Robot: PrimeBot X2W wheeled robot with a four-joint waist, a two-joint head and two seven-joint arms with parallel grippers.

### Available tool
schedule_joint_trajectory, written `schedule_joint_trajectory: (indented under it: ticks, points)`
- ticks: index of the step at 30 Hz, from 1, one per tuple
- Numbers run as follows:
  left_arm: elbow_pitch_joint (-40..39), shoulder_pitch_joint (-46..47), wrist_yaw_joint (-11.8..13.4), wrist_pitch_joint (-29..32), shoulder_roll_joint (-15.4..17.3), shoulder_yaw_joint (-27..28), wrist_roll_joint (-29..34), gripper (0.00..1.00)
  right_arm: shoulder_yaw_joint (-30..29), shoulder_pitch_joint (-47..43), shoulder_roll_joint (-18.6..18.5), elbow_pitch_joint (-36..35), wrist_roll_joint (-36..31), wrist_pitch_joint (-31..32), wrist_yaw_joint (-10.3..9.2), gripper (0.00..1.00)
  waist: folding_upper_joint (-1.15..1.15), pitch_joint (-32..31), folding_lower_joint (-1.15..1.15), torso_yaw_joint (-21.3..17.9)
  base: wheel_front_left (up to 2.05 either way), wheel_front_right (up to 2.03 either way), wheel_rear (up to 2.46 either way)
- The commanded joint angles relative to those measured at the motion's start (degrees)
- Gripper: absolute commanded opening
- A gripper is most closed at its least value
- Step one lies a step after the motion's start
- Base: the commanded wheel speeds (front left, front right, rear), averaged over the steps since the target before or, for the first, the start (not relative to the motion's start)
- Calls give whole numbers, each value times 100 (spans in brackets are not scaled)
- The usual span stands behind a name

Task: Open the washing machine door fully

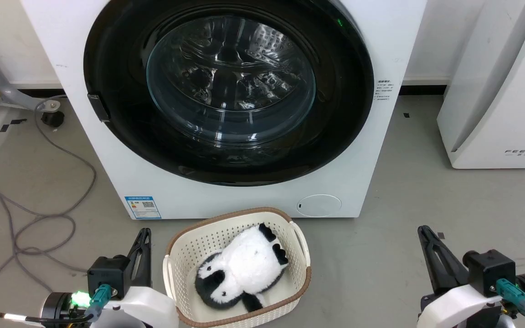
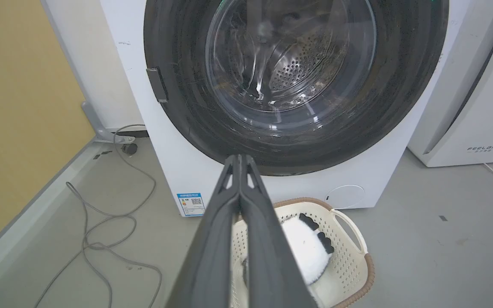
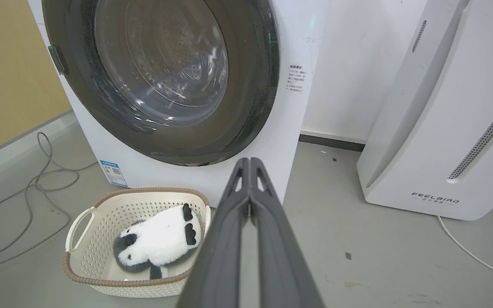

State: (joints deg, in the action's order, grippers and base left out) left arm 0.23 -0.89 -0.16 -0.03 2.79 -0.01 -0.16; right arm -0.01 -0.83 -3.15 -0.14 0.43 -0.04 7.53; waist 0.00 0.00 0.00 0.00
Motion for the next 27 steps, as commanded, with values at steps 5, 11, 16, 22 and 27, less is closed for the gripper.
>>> schedule_joint_trajectory:
  ticks: [5,11,16,22,27]
  points:
    - [9,-4,-2,-11,0,-6,-4,100,-4,-7,-2,-1,10,-11,1,100,0,0,0,0,0,0,0]
    - [16,-9,-3,-83,1,-43,-26,100,-22,-23,-1,-10,51,-83,1,100,0,9,0,-1,0,0,0]
    - [21,-13,-8,-142,1,-71,-42,100,-37,-32,1,-39,113,-142,1,100,0,20,0,0,0,0,0]
    - [26,-12,-18,-214,1,-105,-57,100,-43,-33,-1,-61,225,-214,0,100,0,45,0,10,0,0,0]
    - [29,-9,-25,-274,2,-136,-67,100,-31,-6,-43,-74,348,-274,0,100,0,80,0,21,0,0,0]
